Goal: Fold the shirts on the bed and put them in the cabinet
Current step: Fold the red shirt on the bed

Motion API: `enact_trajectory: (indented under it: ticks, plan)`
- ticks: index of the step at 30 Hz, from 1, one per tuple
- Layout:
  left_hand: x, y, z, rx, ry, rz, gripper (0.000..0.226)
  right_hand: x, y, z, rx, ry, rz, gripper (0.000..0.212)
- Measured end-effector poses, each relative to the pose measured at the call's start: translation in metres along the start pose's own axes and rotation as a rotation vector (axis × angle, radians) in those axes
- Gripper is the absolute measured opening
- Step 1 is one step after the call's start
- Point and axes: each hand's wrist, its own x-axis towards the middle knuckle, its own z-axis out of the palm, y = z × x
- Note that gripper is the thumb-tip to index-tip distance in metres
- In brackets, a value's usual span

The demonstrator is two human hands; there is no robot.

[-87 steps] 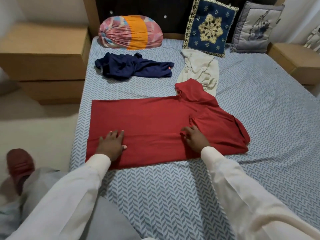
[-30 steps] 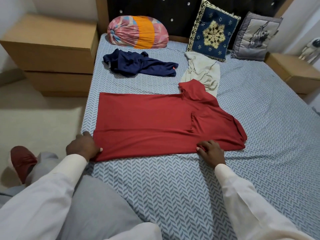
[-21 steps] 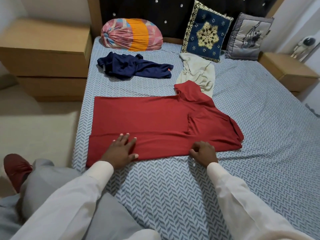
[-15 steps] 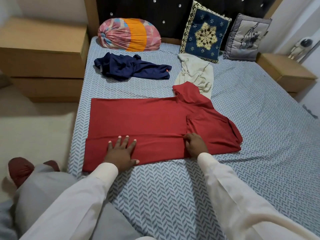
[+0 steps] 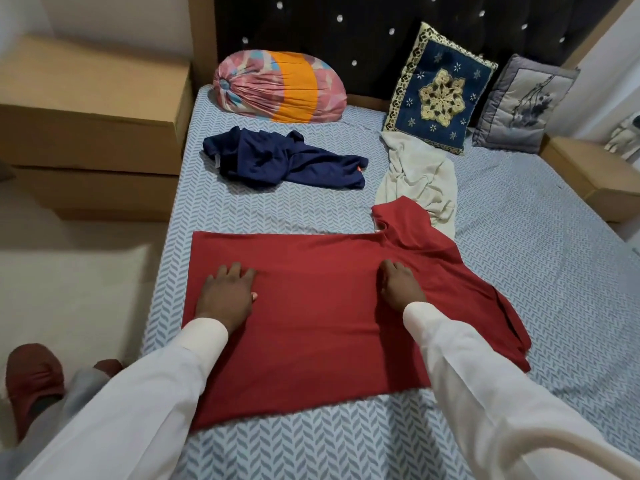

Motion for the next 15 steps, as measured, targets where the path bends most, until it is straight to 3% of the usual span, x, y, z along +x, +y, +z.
enact_trajectory:
  ticks: [5,9,15]
  plan:
    - [0.069,-0.042,-0.014,0.003,-0.008,-0.024,0.059,0.078,-0.007,-0.015,0.040,0.032,0.077,0.058]
    - [0.101,-0.070,-0.027,0.026,-0.002,-0.075,0.037,0.110,-0.012,-0.026,-0.036,-0.053,0.095,0.058]
    - [0.099,-0.089,-0.038,-0.078,0.054,-0.043,0.020,0.102,0.001,-0.029,0.077,-0.003,0.208,0.033]
